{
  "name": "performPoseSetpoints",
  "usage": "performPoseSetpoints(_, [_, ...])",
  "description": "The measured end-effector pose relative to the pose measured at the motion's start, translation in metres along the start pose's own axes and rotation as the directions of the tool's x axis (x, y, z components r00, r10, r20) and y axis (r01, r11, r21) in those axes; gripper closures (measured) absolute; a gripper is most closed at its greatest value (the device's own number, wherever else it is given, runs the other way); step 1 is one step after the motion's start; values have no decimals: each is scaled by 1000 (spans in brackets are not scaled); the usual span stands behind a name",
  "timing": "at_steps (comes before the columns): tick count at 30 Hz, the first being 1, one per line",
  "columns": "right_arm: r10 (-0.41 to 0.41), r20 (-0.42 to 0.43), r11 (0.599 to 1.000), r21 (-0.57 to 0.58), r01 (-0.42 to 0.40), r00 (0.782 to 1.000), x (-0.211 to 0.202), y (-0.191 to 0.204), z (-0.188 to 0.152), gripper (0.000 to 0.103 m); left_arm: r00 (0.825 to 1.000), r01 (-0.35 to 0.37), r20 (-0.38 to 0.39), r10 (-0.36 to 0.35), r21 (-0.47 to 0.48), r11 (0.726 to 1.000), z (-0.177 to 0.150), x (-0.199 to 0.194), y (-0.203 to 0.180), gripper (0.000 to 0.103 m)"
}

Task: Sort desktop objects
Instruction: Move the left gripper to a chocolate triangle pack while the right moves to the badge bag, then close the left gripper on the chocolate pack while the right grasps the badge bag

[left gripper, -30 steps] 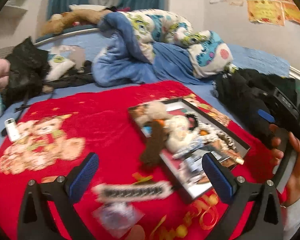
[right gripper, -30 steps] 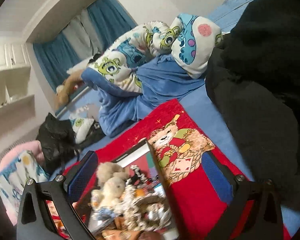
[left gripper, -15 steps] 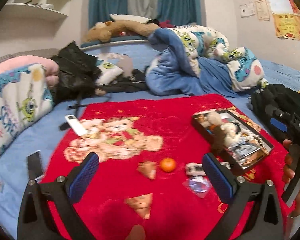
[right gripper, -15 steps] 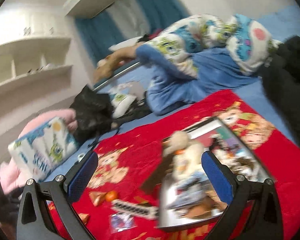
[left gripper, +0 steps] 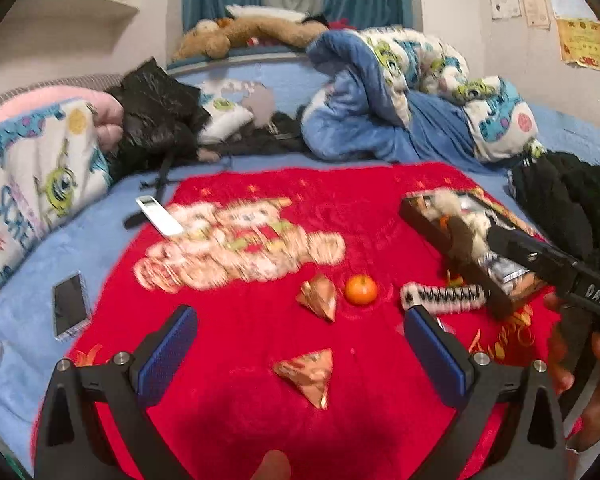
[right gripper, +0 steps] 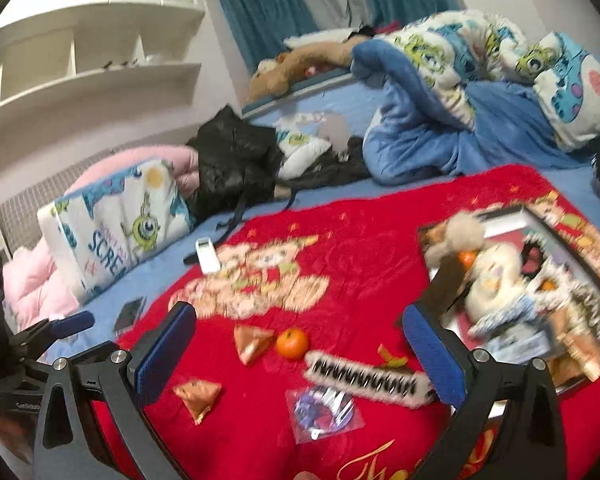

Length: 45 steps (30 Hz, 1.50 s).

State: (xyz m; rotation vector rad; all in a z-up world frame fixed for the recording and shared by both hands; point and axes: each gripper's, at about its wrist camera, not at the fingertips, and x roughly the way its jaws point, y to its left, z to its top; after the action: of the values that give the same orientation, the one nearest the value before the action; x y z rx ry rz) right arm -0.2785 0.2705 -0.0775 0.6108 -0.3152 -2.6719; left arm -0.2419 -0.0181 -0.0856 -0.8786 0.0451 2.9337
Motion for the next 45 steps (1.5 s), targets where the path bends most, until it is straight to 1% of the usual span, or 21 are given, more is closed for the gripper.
performPoseSetpoints(2, [14, -45, 1000, -11, -14, 999, 14, -1, -12, 0, 1000, -9, -20, 9, 17, 1000, -8, 11, -5, 0])
performPoseSetpoints(6, [12, -115, 998, -57, -19, 993, 36, 0, -32, 0, 998, 7, -69, -5, 30, 1000, -24, 36, -9, 0])
performPoseSetpoints(9, [43, -149, 998, -37, -49, 988, 47, -4, -41, 0, 994, 4, -110, -1, 19, 1000, -35, 56, -8, 0])
performPoseSetpoints(14, [87, -191, 996, -19, -92, 978, 57, -5, -54, 0, 987, 14, -160, -17, -18, 1000, -52, 87, -5, 0])
performPoseSetpoints(15, [101, -206, 995, -5, -104, 973, 60, -8, -56, 0, 984, 11, -176, -13, -14, 1000, -56, 94, -7, 0])
performPoseSetpoints(18, [95, -239, 995, 55, -84, 966, 68, -19, -59, 0, 978, 31, -205, -30, 2, 1000, -59, 105, -11, 0])
performPoseSetpoints(20, [130, -264, 987, 126, -100, 956, 75, -31, -63, 0, 977, 34, -209, -33, -2, 999, -59, 110, -11, 0])
performPoseSetpoints(21, [135, -277, 984, 154, -94, 951, 78, -36, -65, 0, 974, 23, -226, -24, -5, 1000, -61, 115, -11, 0])
performPoseSetpoints(22, [139, -291, 981, 172, -92, 947, 81, -39, -67, 0, 966, 17, -259, -19, -9, 1000, -65, 123, -10, 0])
performPoseSetpoints(23, [134, -295, 982, 166, -88, 946, 82, -38, -68, 0, 961, 22, -276, -26, -16, 1000, -67, 128, -9, 0])
performPoseSetpoints(26, [103, -322, 990, 124, -66, 941, 86, -31, -69, 0, 960, 41, -277, -51, -44, 998, -68, 129, -5, 0])
performPoseSetpoints(29, [42, -364, 998, 58, -22, 930, 92, -23, -71, 0, 960, 34, -278, -42, -35, 999, -69, 130, -7, 0])
performPoseSetpoints(32, [-65, -407, 997, -62, 44, 911, 100, -8, -77, 0, 958, 40, -283, -51, -42, 998, -69, 128, -7, 0])
performPoseSetpoints(34, [-137, -418, 987, -132, 89, 898, 104, 1, -80, 0, 957, 28, -288, -32, -17, 999, -70, 130, -9, 0])
performPoseSetpoints(36, [-139, -423, 987, -131, 91, 896, 104, -2, -81, 0, 957, 26, -287, -29, -16, 1000, -70, 128, -9, 0])
performPoseSetpoints(39, [-134, -417, 988, -127, 89, 899, 102, -4, -82, 0, 959, 23, -282, -27, -17, 1000, -70, 128, -8, 0])
performPoseSetpoints(41, [-143, -413, 986, -133, 96, 899, 101, -3, -82, 1, 962, 22, -273, -25, -12, 1000, -71, 126, -10, 4])
performPoseSetpoints(42, [-156, -410, 984, -139, 108, 899, 100, -3, -82, 5, 964, 22, -266, -24, -9, 1000, -71, 124, -10, 6])
performPoseSetpoints(43, [-174, -405, 981, -146, 125, 898, 99, -2, -82, 12, 966, 23, -257, -24, -6, 1000, -72, 122, -12, 11])
performPoseSetpoints(44, [-193, -399, 978, -153, 142, 896, 98, -1, -82, 15, 969, 24, -245, -25, -6, 1000, -72, 120, -12, 20])
performPoseSetpoints(45, [-208, -394, 975, -159, 156, 895, 97, 0, -82, 19, 973, 24, -230, -25, -9, 1000, -72, 116, -11, 23])
